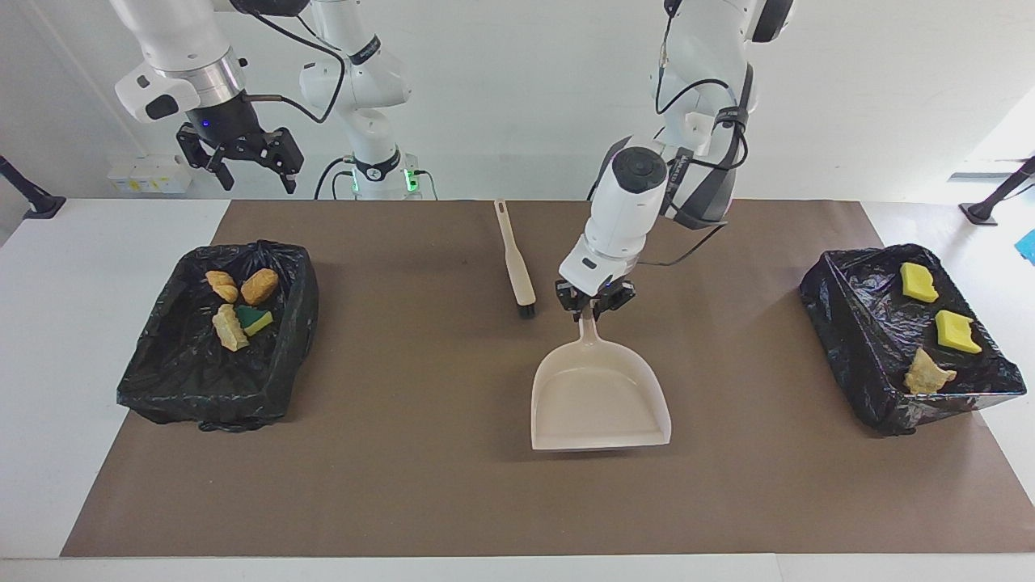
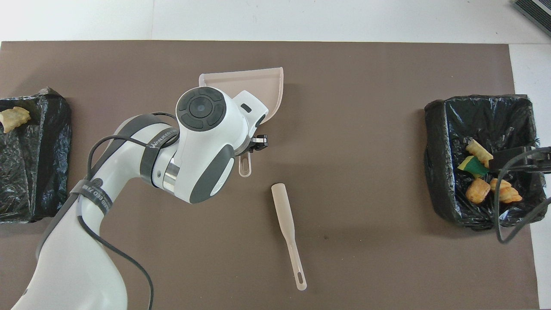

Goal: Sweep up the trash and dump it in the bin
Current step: 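Carry the dustpan to the table center and lower it with the left gripper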

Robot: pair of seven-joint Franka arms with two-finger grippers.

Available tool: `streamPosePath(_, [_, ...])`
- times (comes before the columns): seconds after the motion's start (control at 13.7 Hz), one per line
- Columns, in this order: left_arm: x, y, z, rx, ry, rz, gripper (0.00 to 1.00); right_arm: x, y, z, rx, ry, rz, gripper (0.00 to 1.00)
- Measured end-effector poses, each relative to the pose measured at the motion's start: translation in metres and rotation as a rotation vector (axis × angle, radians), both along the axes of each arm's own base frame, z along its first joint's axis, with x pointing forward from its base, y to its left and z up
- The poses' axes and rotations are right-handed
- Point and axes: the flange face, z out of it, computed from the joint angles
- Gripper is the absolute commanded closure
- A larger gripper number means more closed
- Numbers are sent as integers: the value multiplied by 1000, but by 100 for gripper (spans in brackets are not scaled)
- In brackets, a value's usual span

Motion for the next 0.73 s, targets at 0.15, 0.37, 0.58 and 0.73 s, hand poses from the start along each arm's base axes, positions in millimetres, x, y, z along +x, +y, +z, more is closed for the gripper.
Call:
streamPosePath(0.15, [-4, -34, -14, -4, 3, -14, 100, 0, 0, 0, 0, 0, 0, 0])
streamPosePath(0.37, [-16, -71, -25, -4, 4, -36, 100, 0, 0, 0, 0, 0, 0, 0])
streamPosePath(0.58, [-20, -73, -30, 2, 14, -28, 94, 0, 0, 0, 0, 0, 0, 0])
streamPosePath(0.73, [-26, -74, -38, 13, 29, -21, 66, 0, 0, 0, 0, 0, 0, 0])
